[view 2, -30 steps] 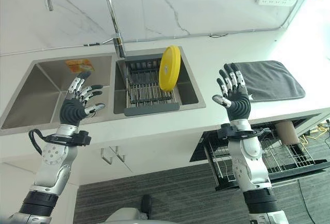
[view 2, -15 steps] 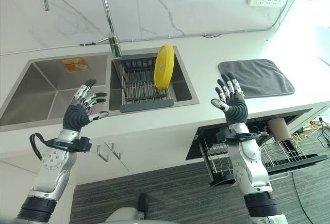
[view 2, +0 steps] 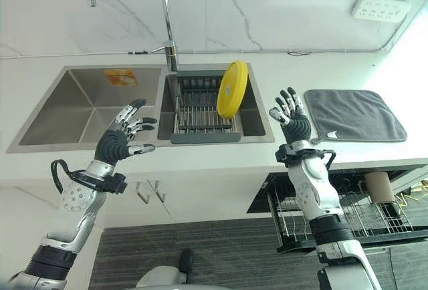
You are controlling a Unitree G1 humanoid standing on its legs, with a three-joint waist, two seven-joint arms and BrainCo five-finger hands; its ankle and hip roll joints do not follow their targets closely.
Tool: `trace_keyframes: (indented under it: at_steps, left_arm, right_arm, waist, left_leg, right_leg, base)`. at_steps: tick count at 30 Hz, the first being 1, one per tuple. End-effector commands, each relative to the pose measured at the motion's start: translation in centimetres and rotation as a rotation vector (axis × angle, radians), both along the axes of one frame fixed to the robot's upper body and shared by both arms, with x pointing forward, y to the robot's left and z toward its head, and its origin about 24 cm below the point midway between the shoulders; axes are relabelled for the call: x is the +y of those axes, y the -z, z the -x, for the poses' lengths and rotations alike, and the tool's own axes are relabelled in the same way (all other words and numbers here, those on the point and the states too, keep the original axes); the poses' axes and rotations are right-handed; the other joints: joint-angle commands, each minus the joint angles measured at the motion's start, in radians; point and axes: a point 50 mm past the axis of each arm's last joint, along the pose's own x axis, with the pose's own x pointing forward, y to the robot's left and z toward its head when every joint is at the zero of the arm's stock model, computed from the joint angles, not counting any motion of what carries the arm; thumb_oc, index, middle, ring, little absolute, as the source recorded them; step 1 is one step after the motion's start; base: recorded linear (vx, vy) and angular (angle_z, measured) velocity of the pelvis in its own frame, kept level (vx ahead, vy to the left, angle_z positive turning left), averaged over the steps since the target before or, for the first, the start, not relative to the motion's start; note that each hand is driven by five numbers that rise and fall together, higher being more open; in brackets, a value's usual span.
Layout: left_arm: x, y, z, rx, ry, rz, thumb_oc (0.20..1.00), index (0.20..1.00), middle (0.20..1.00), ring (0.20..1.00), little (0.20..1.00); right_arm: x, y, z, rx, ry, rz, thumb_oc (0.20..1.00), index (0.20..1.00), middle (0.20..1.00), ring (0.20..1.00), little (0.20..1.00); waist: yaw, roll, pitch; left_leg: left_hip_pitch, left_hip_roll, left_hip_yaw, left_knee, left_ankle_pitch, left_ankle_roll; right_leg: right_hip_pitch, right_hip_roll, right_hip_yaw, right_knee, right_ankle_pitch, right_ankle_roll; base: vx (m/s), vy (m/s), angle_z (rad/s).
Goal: Place the dishes in the dishwasher.
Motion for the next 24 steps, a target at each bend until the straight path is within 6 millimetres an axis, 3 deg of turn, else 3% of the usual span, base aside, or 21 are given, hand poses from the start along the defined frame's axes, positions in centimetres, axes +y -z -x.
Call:
trace_keyframes:
  at_steps: [1,10,16,24]
  left_arm:
    - [-0.9,-2.5,-0.1,-0.106,0.074,0.031,1.000,1.000,1.000,1.000,1.000]
    - [-0.9,-3.6,0.0,-0.137,0.141,-0.001,1.000,1.000,1.000,1.000,1.000]
    - [-1.1,-4.2,-0.2,-0.149,0.162,-0.027,1.000,1.000,1.000,1.000,1.000]
    - [-0.9,-4.9,-0.3,-0.168,0.172,-0.048,1.000,1.000,1.000,1.000,1.000]
  right_arm:
    - [-0.7,-3.0,-0.2,-0.109,0.025,0.028,1.000,1.000,1.000,1.000,1.000]
    - [-1.7,-2.1,-0.7,-0.087,0.097,-0.039,1.000,1.000,1.000,1.000,1.000]
    - [-2.5,-1.5,-0.9,-0.070,0.141,-0.079,1.000,1.000,1.000,1.000,1.000]
    - [-3.4,-2.6,-1.6,-0.096,0.196,-0.084,1.000,1.000,1.000,1.000,1.000]
  waist:
    - [0.021,0.012,-0.066]
    - [0.053,0.020,-0.036]
    - [0.053,0.025,-0.016]
    - [0.058,0.029,0.015]
  left_leg:
    - [-0.039,0.067,-0.095,0.049,-0.107,-0.087]
    - [-0.062,0.050,-0.143,0.044,-0.096,-0.083]
    - [-0.069,0.049,-0.135,0.040,-0.094,-0.082]
    - [-0.098,0.040,-0.148,0.055,-0.095,-0.078]
  right_leg:
    - [-0.053,0.032,-0.037,0.000,0.051,-0.017]
    - [-0.067,0.024,-0.064,0.000,0.060,-0.010]
    - [-0.076,0.017,-0.077,0.000,0.064,-0.005]
    - [-0.096,0.012,-0.070,0.000,0.072,-0.004]
  base:
    - [0.08,-0.020,0.06]
    - [0.07,-0.034,0.15]
    - [0.02,-0.012,0.04]
    - [0.00,-0.030,0.04]
